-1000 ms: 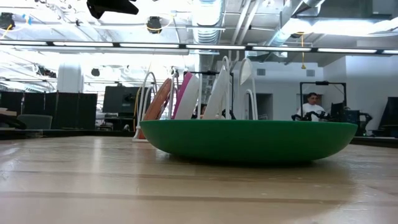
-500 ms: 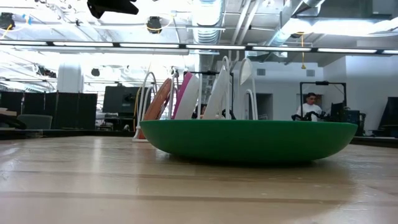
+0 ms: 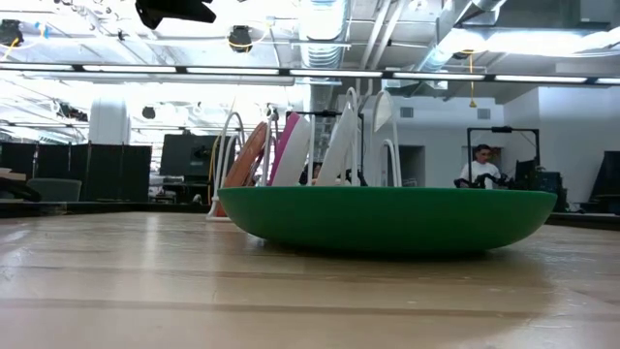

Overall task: Sort dishes
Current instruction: Put the dark green plate in the dish rack

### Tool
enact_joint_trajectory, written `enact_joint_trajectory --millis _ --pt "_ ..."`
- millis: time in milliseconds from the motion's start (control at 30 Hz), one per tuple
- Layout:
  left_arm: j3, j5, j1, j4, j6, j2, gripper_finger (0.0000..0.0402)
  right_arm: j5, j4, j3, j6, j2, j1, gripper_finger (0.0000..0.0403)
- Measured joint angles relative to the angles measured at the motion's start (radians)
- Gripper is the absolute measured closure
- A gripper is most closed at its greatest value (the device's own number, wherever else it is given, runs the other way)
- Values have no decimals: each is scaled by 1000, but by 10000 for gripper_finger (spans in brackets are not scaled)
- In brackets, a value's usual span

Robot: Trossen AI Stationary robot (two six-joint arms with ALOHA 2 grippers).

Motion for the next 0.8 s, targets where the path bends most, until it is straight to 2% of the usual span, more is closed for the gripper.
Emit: enact_joint_trajectory --millis 433,567,800 --pt "0 -5 0 9 1 0 230 54 1 0 -28 0 0 391" --pt "0 -57 0 45 13 0 230 60 -2 0 -29 0 7 391" --pt "0 -223 -14 275 235 0 238 60 0 0 -55 0 5 391"
